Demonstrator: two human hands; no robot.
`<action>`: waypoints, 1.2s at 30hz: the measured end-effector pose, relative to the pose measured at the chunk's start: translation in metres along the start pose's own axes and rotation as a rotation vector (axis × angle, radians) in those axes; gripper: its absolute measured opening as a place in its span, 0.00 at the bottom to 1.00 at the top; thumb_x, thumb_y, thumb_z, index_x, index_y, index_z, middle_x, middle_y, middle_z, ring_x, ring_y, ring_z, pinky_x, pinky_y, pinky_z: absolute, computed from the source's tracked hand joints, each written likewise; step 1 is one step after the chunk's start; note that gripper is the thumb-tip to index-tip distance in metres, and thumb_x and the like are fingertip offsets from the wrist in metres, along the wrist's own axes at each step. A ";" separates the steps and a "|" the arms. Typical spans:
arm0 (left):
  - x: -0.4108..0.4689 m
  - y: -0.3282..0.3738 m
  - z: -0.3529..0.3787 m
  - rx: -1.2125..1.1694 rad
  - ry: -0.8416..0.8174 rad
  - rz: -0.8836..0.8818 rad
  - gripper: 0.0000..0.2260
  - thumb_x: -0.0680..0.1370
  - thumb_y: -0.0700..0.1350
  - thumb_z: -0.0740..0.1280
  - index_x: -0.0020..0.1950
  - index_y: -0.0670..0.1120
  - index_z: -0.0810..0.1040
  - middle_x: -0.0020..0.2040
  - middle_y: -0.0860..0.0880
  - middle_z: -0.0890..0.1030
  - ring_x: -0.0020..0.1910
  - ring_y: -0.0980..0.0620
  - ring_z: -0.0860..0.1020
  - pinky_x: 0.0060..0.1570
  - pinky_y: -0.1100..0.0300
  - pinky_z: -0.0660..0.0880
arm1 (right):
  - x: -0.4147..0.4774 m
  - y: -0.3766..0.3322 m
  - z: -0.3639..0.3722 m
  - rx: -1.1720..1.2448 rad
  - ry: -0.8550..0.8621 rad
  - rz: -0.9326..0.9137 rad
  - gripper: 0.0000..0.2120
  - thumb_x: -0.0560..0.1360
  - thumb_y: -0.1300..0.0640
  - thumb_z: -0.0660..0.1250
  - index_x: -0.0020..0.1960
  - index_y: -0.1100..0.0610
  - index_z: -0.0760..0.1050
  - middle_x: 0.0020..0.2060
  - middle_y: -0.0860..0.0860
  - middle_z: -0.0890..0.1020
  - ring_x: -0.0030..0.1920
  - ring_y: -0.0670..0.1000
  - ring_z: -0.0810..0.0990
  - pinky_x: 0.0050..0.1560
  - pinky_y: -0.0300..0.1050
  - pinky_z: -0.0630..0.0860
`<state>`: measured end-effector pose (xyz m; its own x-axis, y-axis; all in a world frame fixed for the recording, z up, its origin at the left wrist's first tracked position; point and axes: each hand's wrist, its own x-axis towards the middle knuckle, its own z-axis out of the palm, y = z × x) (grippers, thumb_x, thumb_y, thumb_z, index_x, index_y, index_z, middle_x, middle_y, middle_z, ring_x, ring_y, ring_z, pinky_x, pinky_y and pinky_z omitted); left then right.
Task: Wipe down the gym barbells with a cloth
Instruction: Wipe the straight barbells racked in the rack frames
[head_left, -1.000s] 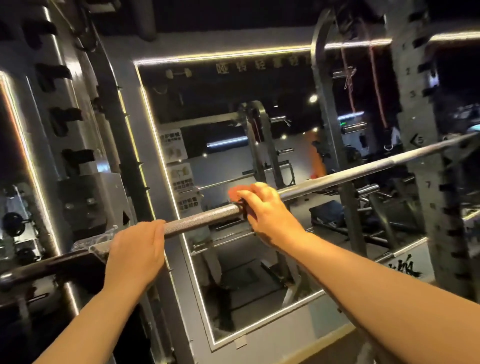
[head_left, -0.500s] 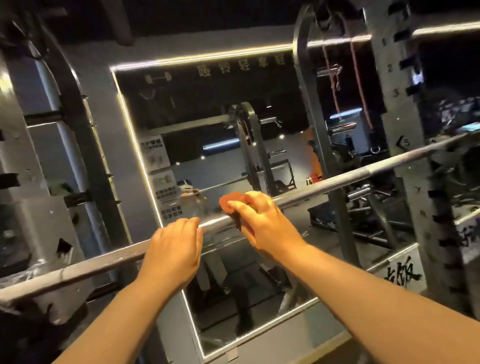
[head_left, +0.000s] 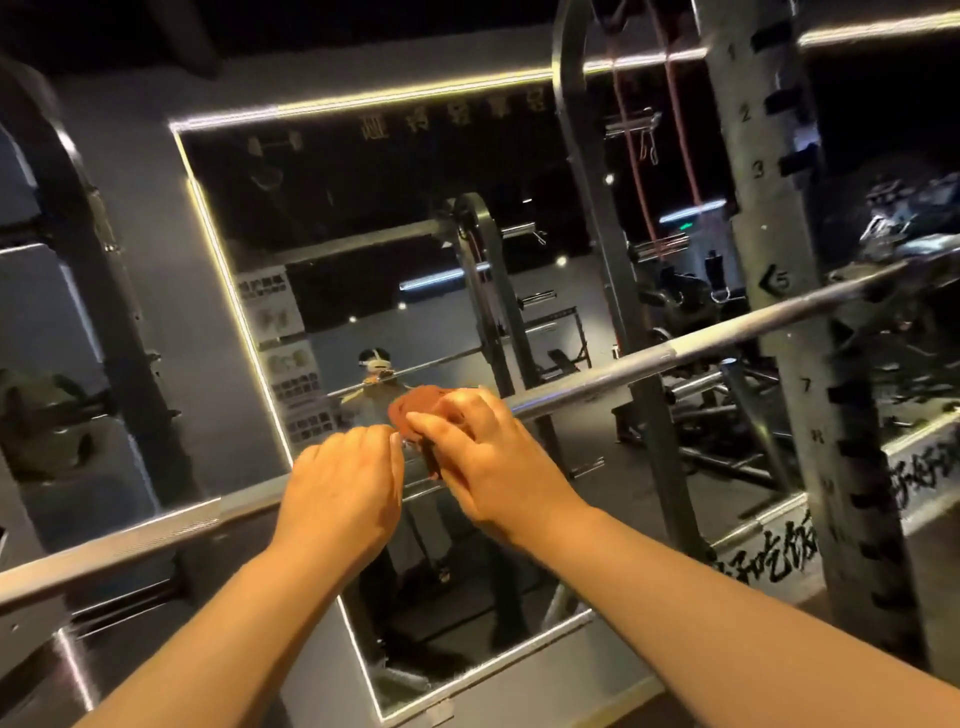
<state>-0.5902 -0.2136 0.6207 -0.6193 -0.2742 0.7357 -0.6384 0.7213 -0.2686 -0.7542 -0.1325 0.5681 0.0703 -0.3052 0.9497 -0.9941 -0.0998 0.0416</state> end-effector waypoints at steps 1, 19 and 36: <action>0.004 0.008 0.001 0.006 -0.012 0.000 0.07 0.83 0.49 0.57 0.45 0.55 0.66 0.38 0.56 0.69 0.36 0.51 0.69 0.40 0.54 0.65 | -0.004 0.018 -0.012 -0.051 -0.030 -0.014 0.24 0.76 0.57 0.68 0.72 0.55 0.74 0.65 0.59 0.72 0.67 0.63 0.71 0.65 0.61 0.76; 0.046 0.086 -0.006 -0.005 -0.142 0.085 0.11 0.86 0.51 0.52 0.60 0.51 0.72 0.51 0.52 0.77 0.49 0.49 0.79 0.46 0.55 0.75 | -0.010 0.084 -0.080 0.025 -0.075 0.260 0.22 0.82 0.56 0.65 0.75 0.48 0.70 0.63 0.52 0.69 0.66 0.53 0.65 0.68 0.48 0.68; 0.067 0.107 0.000 -0.034 -0.131 0.253 0.19 0.87 0.54 0.46 0.71 0.51 0.69 0.64 0.53 0.78 0.61 0.53 0.78 0.64 0.58 0.72 | -0.033 0.127 -0.096 -0.033 0.023 0.397 0.21 0.83 0.61 0.56 0.73 0.44 0.70 0.68 0.45 0.64 0.69 0.44 0.63 0.71 0.41 0.68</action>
<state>-0.7000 -0.1545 0.6414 -0.8121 -0.1615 0.5607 -0.4421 0.7974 -0.4107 -0.8907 -0.0441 0.5715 -0.3212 -0.2926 0.9007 -0.9459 0.0525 -0.3202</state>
